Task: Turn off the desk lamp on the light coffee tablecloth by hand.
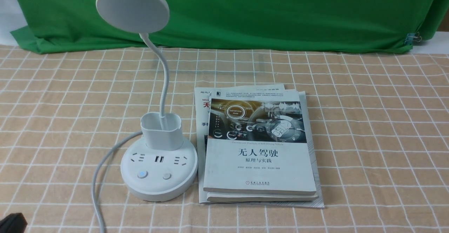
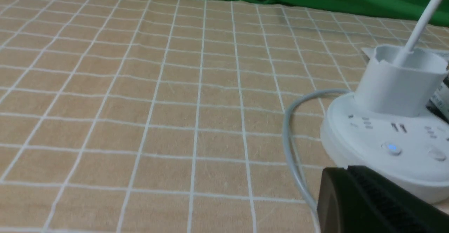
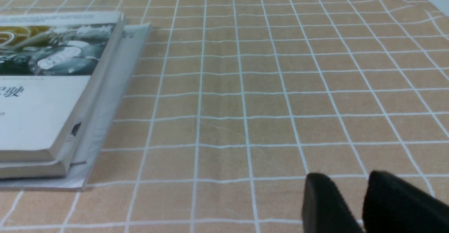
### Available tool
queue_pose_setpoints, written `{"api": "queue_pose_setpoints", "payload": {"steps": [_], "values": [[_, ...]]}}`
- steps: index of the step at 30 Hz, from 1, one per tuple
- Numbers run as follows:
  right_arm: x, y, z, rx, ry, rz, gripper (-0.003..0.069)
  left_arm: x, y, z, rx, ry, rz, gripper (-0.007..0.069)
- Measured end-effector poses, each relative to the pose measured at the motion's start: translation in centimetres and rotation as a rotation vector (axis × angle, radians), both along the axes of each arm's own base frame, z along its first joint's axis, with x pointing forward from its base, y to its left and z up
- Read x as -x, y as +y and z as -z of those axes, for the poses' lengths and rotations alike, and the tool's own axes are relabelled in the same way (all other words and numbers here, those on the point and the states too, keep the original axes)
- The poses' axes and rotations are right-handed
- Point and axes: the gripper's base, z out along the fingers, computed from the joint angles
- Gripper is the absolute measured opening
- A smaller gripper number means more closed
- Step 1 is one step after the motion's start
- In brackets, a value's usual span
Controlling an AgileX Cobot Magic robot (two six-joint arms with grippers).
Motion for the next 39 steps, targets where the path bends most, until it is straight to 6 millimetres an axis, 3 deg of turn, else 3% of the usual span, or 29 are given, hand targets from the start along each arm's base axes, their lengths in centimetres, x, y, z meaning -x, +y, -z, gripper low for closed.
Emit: {"api": "queue_pose_setpoints", "payload": {"steps": [39], "values": [[0.0,0.0,0.0,0.0,0.0,0.0,0.0242,0.01,-0.02,0.14,0.016,-0.006,-0.002,-0.0002]]}}
